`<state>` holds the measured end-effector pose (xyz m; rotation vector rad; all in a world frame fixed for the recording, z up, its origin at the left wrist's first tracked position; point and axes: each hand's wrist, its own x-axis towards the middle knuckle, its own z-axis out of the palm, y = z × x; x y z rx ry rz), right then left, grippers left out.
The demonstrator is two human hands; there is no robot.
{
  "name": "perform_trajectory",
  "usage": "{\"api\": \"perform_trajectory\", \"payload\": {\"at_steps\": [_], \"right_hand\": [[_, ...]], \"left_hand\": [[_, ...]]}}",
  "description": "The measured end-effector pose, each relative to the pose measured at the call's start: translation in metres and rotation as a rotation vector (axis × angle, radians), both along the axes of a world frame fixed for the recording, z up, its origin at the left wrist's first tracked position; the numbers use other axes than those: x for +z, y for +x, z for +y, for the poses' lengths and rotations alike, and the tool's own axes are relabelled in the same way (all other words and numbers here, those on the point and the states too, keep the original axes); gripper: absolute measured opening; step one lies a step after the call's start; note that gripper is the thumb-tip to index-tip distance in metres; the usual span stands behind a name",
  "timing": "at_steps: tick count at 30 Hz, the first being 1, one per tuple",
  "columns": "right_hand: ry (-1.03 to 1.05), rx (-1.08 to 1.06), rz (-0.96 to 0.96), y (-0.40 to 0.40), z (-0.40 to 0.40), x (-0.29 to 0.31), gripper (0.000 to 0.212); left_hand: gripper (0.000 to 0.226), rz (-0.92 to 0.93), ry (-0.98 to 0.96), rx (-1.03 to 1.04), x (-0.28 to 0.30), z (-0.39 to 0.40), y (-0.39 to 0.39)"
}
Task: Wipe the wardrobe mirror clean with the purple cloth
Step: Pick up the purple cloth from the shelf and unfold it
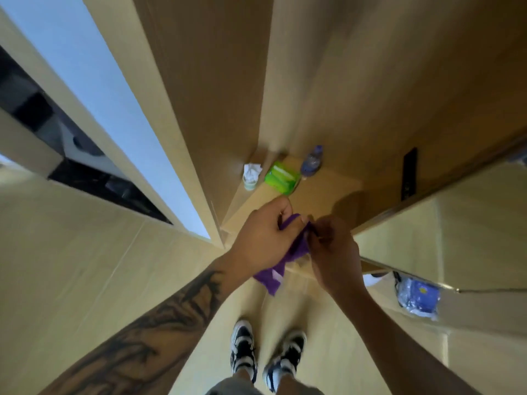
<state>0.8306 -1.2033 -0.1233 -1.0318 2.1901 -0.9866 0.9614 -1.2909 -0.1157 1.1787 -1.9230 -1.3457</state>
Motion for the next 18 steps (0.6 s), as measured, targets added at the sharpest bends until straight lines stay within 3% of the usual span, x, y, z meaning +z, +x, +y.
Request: {"api": "perform_trajectory", "payload": {"at_steps": [5,10,18], "right_hand": [[-0.136,-0.092,-0.04,-0.003,0.018,0.057,0.014],[-0.35,-0.125,-0.442,-0.012,0.033,0.114,0.014],[-0.563,-0.116,-0.579,-0.043,0.063,0.202,0.006]], "left_hand": [[0.044,0.053,-0.017,0.01,0.068,0.013,-0.028],[0.041,0.214,0.058,0.075,0.126,0.039,-0.053],[0.029,0.485,0.125,0.011,0.209,0.082,-0.083]]}}
